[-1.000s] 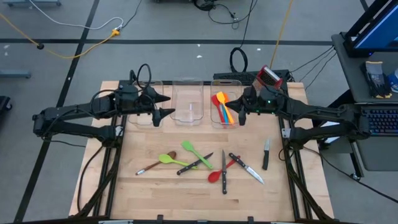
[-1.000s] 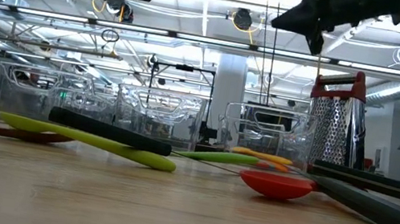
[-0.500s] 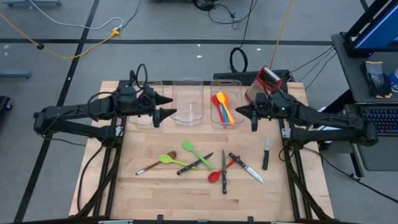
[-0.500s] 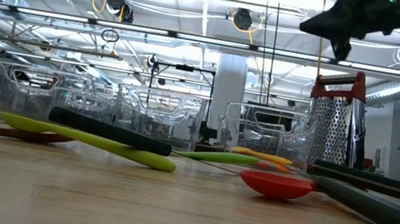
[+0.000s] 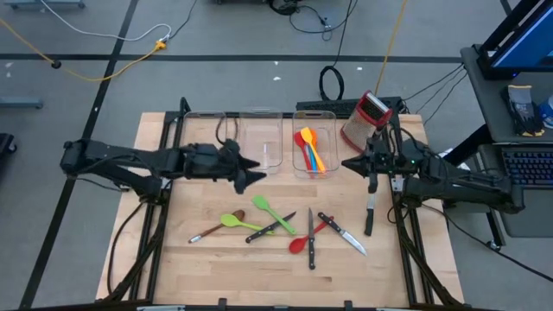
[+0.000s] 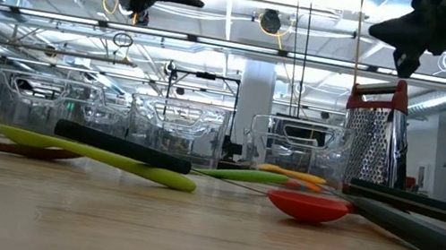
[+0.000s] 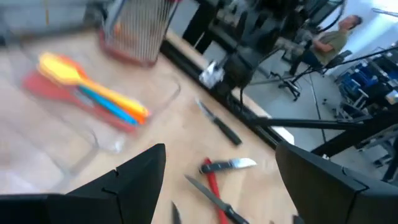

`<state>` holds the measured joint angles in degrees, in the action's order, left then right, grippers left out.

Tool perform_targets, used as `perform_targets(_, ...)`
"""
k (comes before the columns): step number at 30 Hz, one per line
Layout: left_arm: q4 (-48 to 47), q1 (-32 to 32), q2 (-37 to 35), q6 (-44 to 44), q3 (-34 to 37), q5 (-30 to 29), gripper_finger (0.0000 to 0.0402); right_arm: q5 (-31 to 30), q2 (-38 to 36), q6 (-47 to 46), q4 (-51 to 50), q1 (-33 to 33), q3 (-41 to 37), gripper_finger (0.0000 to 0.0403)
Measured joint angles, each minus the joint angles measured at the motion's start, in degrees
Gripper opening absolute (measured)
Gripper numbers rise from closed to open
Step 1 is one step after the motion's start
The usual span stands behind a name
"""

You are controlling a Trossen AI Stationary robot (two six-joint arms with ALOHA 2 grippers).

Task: Pick & Place Kitchen Items
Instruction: Put the green spatula into the right transparent bin

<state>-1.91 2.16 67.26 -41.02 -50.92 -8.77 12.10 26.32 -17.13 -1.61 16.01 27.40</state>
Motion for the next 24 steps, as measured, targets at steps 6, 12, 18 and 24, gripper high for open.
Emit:
perform_targets(6, -5.90, 6.27, 5.73, -7.33, -6.51, -4.09, 0.0305, -1.61, -5.60, -0.15, 0.05, 0.00, -3.67, 0.0000)
perform_targets(12, -19.02, 10.04, 13.79, -16.10, -18.65, -6.60, 0.0305, -1.61, -10.14, -0.11, -0.01, 0.02, -6.32, 0.0000)
perform_targets(18, -28.69, 11.49, 22.01, -27.29, -28.58, -6.10, 0.0305, -1.46, -12.37, 0.16, 0.15, 0.02, -6.89, 0.0000)
perform_targets(24, -27.78, 11.79, 28.60, -38.84, -33.60, -3.89, 0.0305, -0.90, -13.74, 0.45, -0.41, 0.02, -6.89, 0.0000)
